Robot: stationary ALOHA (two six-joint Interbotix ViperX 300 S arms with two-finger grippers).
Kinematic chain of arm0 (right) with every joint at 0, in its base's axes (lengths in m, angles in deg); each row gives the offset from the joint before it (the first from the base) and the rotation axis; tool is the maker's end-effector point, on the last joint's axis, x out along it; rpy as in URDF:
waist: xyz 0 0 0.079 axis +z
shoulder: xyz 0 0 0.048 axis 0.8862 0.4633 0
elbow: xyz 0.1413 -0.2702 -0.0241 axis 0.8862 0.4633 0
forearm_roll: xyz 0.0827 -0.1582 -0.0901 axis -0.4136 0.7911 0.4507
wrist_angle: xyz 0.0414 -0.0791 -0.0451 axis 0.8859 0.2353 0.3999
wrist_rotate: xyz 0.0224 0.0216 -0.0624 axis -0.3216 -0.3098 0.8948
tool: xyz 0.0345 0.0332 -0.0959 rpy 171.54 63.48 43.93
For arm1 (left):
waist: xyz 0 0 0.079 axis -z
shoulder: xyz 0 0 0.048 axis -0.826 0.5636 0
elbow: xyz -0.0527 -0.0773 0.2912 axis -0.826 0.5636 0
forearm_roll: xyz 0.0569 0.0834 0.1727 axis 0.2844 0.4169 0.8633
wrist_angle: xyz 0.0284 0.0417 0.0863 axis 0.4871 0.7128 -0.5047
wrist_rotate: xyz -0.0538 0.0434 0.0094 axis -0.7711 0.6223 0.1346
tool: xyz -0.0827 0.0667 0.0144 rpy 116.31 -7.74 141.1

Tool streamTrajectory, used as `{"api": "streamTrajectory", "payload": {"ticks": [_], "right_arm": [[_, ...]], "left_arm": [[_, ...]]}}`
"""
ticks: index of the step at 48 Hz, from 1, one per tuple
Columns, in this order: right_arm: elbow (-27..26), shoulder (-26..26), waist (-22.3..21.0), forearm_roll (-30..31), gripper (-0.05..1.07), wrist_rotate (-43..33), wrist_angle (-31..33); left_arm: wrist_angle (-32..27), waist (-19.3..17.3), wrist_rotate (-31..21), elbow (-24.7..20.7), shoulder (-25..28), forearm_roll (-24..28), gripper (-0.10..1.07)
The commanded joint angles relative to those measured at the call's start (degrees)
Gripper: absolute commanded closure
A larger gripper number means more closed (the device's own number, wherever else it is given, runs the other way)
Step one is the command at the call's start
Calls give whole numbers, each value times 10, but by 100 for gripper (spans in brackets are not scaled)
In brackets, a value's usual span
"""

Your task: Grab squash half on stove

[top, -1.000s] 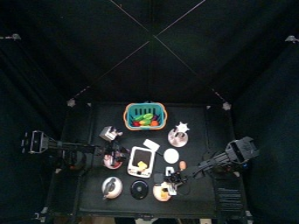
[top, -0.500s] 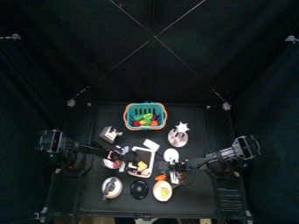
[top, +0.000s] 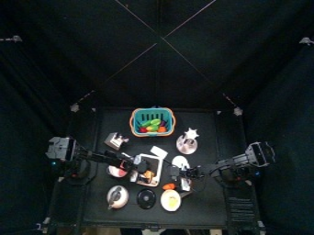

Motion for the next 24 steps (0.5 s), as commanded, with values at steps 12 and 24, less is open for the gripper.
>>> {"api": "streamTrajectory", "payload": {"ticks": [12, 24], "right_arm": [[-5, -12, -4, -1, 10, 0, -4], [-4, -9, -7, -1, 10, 0, -4]], "left_arm": [[3, 2, -4, -15, 10, -13, -5], [-2, 2, -1, -14, 13, -18, 8]]}}
